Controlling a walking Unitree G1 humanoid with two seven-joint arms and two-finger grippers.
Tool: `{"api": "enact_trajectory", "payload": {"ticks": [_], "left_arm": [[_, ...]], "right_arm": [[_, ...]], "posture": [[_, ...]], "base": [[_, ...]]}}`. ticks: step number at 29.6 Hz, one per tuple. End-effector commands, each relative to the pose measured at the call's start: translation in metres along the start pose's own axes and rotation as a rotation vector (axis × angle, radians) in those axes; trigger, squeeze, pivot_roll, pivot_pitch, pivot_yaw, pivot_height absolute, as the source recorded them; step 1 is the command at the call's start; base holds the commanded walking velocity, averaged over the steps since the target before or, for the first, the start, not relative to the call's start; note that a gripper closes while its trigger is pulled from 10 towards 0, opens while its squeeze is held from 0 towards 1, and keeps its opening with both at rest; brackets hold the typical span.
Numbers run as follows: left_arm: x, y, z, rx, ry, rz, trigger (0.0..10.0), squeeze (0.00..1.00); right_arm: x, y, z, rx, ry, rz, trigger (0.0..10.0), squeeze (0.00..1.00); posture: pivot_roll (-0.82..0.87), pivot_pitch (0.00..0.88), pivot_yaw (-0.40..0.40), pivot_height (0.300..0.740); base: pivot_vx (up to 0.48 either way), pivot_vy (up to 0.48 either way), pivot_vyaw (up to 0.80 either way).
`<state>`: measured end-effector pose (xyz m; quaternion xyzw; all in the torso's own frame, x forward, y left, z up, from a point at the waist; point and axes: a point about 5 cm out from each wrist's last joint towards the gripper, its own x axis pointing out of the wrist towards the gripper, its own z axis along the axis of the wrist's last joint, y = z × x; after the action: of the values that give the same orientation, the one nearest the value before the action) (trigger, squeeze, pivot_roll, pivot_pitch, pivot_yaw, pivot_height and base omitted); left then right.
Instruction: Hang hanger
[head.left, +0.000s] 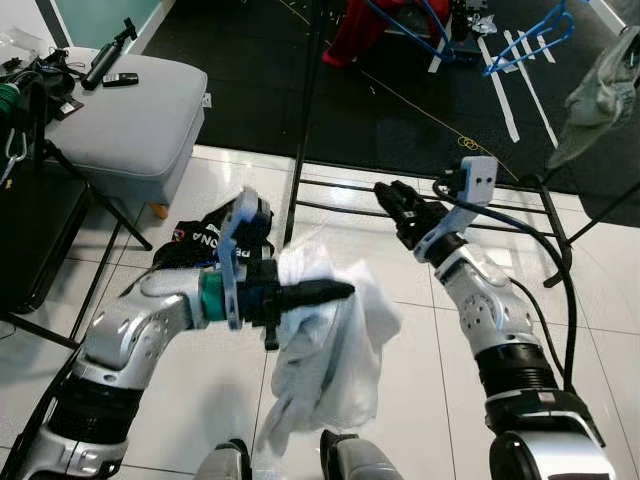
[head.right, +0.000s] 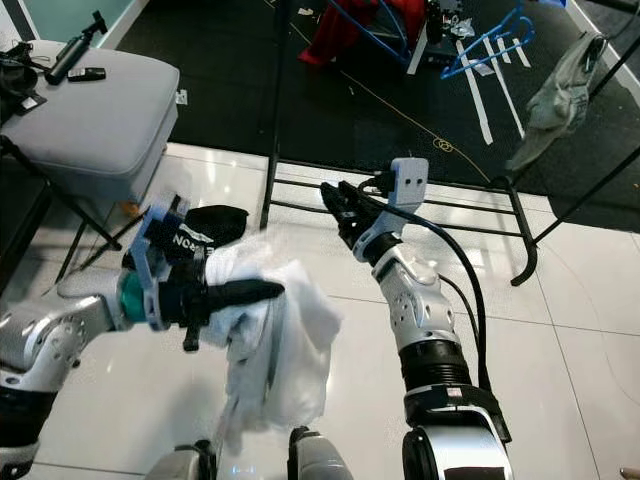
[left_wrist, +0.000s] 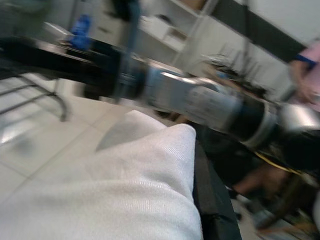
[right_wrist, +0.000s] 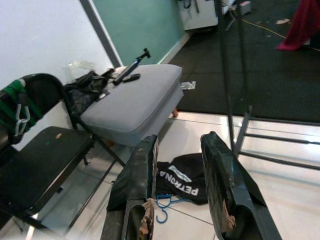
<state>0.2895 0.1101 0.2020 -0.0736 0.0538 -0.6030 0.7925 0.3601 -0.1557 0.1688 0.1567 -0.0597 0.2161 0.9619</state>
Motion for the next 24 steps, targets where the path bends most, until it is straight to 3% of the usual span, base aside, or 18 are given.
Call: {"api": "enact_trajectory", "payload": {"ticks": [1, 2, 3, 9, 10, 11, 13, 15, 16, 19, 20, 24], "left_arm": [[0.000, 0.005, 0.002, 0.004, -0.007, 0.043, 0.0, 0.00], [0.000, 0.005, 0.002, 0.004, -0.007, 0.043, 0.0, 0.00], [0.000, 0.007, 0.005, 0.010, -0.010, 0.055, 0.0, 0.00], [-0.001, 0.010, 0.015, 0.024, -0.034, 0.076, 0.0, 0.00], [-0.001, 0.012, 0.019, 0.024, -0.048, 0.091, 0.0, 0.00], [-0.001, 0.012, 0.019, 0.024, -0.048, 0.091, 0.0, 0.00], [-0.001, 0.016, 0.025, 0.027, -0.067, 0.128, 0.0, 0.00], [-0.001, 0.016, 0.025, 0.027, -0.067, 0.128, 0.0, 0.00], [-0.001, 0.019, 0.028, 0.038, -0.075, 0.155, 0.0, 0.00], [-0.001, 0.019, 0.028, 0.038, -0.075, 0.155, 0.0, 0.00], [0.000, 0.025, 0.032, 0.062, -0.089, 0.195, 0.0, 0.00], [0.002, 0.032, 0.039, 0.093, -0.111, 0.243, 0.0, 0.00]], "right_arm": [[-0.013, -0.011, -0.012, 0.026, 0.032, -0.036, 10.0, 0.00], [-0.013, -0.011, -0.012, 0.026, 0.032, -0.036, 10.0, 0.00], [-0.018, -0.013, -0.016, 0.054, 0.043, -0.035, 10.0, 1.00], [-0.026, -0.007, -0.025, 0.068, 0.066, 0.034, 10.0, 1.00], [-0.029, -0.002, -0.031, 0.157, 0.099, 0.086, 10.0, 0.00], [-0.029, -0.002, -0.031, 0.157, 0.099, 0.086, 10.0, 0.00], [-0.039, 0.008, -0.045, 0.311, 0.198, 0.194, 10.0, 0.00], [-0.039, 0.008, -0.045, 0.311, 0.198, 0.194, 10.0, 0.00], [-0.045, 0.010, -0.053, 0.346, 0.263, 0.229, 10.0, 0.00], [-0.045, 0.010, -0.053, 0.346, 0.263, 0.229, 10.0, 0.00], [-0.050, 0.009, -0.063, 0.335, 0.313, 0.228, 10.0, 0.00], [-0.051, 0.005, -0.070, 0.304, 0.310, 0.198, 10.0, 0.00]], "posture": [[-0.03, 0.113, -0.050, 0.740], [-0.03, 0.113, -0.050, 0.740], [-0.03, 0.114, -0.046, 0.740], [-0.03, 0.117, -0.042, 0.740], [-0.03, 0.120, -0.040, 0.740], [-0.03, 0.120, -0.040, 0.740], [-0.03, 0.122, -0.039, 0.740], [-0.03, 0.122, -0.039, 0.740], [-0.03, 0.122, -0.039, 0.740], [-0.03, 0.122, -0.039, 0.740], [-0.03, 0.123, -0.035, 0.740], [-0.03, 0.121, -0.032, 0.740]], "base": [[0.000, 0.000, 0.00], [0.000, 0.000, 0.00], [0.000, 0.000, 0.00], [0.000, 0.000, 0.00], [0.000, 0.000, 0.00], [0.000, 0.000, 0.00], [0.000, 0.000, 0.00], [0.000, 0.000, 0.00], [0.000, 0.000, 0.00], [0.000, 0.000, 0.00], [0.000, 0.000, 0.00], [0.000, 0.000, 0.00]]}}
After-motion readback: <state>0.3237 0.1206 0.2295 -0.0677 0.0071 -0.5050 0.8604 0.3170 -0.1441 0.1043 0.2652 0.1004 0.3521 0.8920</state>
